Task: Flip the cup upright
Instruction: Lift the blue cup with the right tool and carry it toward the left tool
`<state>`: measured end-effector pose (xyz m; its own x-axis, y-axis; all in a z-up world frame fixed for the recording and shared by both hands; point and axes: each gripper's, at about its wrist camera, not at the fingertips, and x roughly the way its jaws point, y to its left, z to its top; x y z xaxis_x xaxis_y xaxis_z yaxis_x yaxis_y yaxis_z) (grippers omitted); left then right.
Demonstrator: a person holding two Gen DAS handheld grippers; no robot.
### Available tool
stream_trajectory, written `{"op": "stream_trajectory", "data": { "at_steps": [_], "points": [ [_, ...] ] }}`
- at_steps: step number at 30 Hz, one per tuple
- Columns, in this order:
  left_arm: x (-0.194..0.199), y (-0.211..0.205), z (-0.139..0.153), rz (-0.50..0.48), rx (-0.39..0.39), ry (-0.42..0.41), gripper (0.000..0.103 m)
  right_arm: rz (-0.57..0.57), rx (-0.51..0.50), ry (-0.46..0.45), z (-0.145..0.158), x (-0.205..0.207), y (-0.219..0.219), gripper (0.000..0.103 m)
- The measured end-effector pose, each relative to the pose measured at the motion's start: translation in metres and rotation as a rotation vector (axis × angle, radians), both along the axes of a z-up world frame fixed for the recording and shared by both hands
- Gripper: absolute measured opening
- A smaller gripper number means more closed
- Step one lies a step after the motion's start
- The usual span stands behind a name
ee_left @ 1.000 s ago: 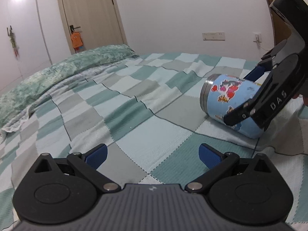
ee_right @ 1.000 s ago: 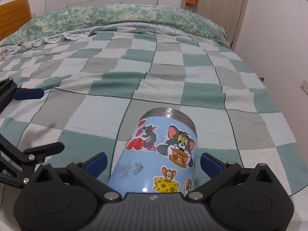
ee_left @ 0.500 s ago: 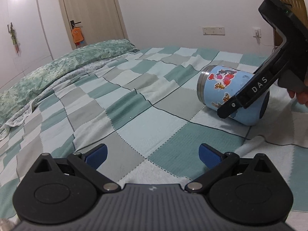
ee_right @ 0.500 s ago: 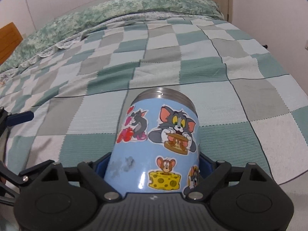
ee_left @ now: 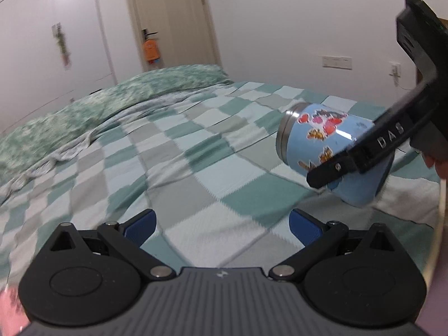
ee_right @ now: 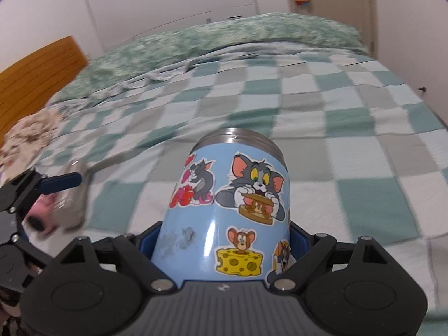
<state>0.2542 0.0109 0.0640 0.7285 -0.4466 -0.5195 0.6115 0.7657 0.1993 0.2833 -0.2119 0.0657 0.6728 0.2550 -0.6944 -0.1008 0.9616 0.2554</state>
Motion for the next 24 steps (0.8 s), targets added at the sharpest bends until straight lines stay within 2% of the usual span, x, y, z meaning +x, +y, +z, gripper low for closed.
{"op": "stream_trajectory", "data": {
  "at_steps": [8, 17, 24],
  "points": [
    [-0.058, 0.036, -0.005, 0.145, -0.001, 0.031, 0.103, 0.065, 0.029, 0.063, -0.025, -0.040, 0.036, 0.088],
    [-0.096, 0.065, -0.013, 0.311, -0.040, 0.061, 0.103, 0.052, -0.031, 0.098, -0.045, -0.049, 0.036, 0.088],
    [-0.118, 0.073, -0.010, 0.381, -0.064, 0.056, 0.103, 0.071, -0.045, 0.092, -0.052, -0.049, 0.037, 0.089]
  ]
}}
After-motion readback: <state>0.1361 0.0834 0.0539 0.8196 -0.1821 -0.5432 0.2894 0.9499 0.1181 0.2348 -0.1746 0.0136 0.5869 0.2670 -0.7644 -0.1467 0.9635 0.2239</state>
